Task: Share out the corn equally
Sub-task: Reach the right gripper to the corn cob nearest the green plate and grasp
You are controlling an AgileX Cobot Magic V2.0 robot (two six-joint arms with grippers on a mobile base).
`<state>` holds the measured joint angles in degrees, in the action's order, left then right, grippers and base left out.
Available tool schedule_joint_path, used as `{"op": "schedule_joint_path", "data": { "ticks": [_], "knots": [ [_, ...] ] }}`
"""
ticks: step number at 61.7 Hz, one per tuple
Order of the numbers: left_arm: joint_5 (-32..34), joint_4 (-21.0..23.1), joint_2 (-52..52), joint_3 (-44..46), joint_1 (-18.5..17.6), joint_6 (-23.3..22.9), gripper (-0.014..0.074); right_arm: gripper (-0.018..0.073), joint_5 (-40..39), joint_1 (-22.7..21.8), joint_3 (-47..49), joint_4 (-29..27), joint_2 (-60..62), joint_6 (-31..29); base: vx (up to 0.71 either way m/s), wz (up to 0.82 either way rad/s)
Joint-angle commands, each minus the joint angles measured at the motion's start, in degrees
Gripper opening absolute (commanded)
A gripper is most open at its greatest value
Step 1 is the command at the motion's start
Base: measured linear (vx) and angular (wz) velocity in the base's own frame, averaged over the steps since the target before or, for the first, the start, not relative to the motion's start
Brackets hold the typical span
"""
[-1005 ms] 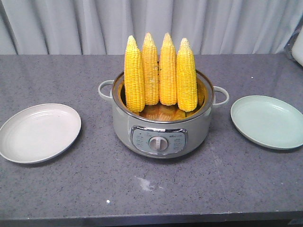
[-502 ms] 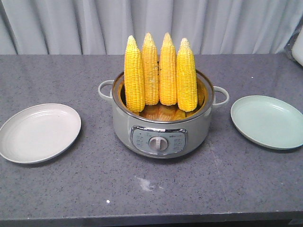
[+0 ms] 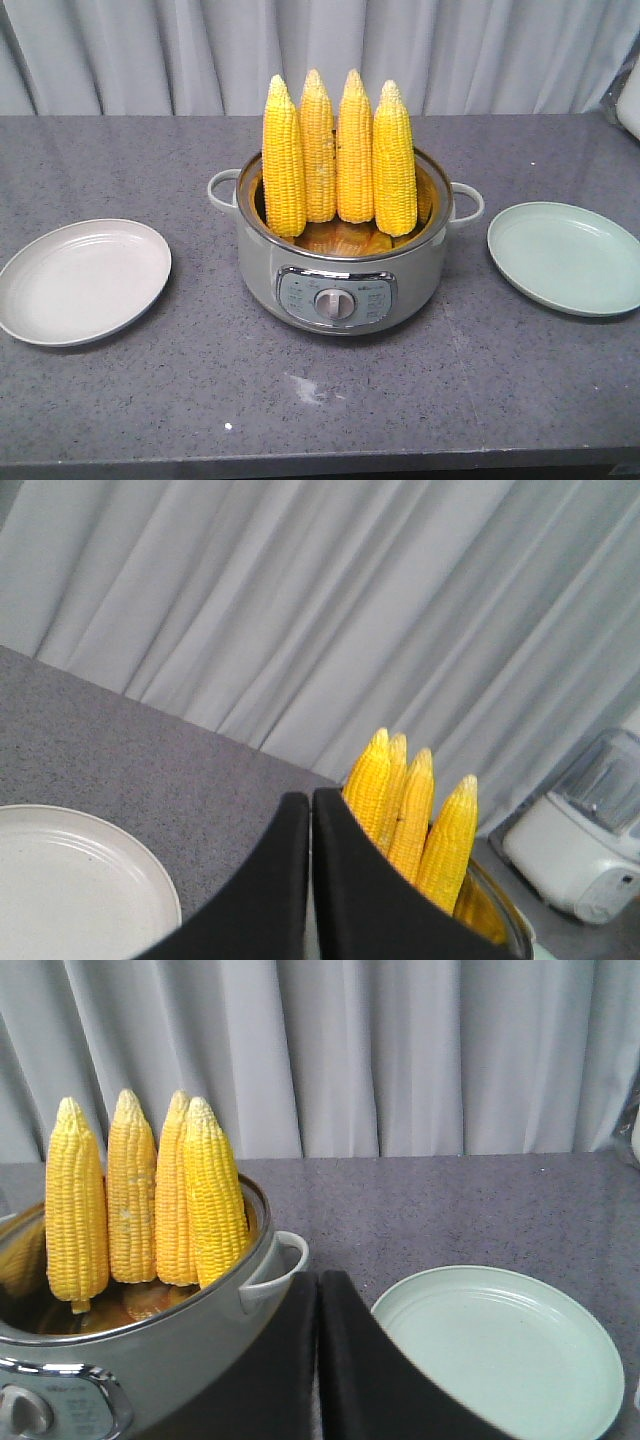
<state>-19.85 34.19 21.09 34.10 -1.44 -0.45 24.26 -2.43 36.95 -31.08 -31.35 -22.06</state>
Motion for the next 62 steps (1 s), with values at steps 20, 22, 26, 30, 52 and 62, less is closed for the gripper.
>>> {"op": "schedule_joint_path", "data": {
  "ticks": [20, 22, 26, 30, 52, 62],
  "knots": [
    [-5.67, 39.63, 14.72, 5.4, 0.08, 46.56, 0.0006, 0.0309, -0.85, -0.36, 2.42, -0.67, -3.19, -16.1, 0.0, 0.0],
    [-6.83, 42.36, 15.45, 5.4, 0.08, 49.22, 0.0014, 0.0363, -1.2, -0.36, 2.42, -0.67, -3.19, -16.17, 0.0, 0.0],
    [-8.51, 47.21, 16.83, 5.4, 0.08, 53.54, 0.0035, 0.0466, -3.09, -0.36, 2.35, -0.67, -3.19, -16.17, 0.0, 0.0],
    [-9.61, 51.22, 17.96, 5.4, 0.08, 56.8, 0.0071, 0.055, -5.6, -0.36, 2.35, -0.6, -3.19, -16.17, 0.0, 0.0],
    [-10.41, 53.23, 18.14, 5.4, 0.08, 58.6, 0.04, 0.0601, -3.2, -0.36, 8.76, -4.07, -9.74, -16.67, 0.0, 0.0],
    [-10.73, 53.23, 18.14, 5.4, 0.08, 58.54, 0.0476, 0.06, 7.96, -0.36, 22.8, -11.25, -22.15, -24.45, 0.0, 0.0]
  ]
}}
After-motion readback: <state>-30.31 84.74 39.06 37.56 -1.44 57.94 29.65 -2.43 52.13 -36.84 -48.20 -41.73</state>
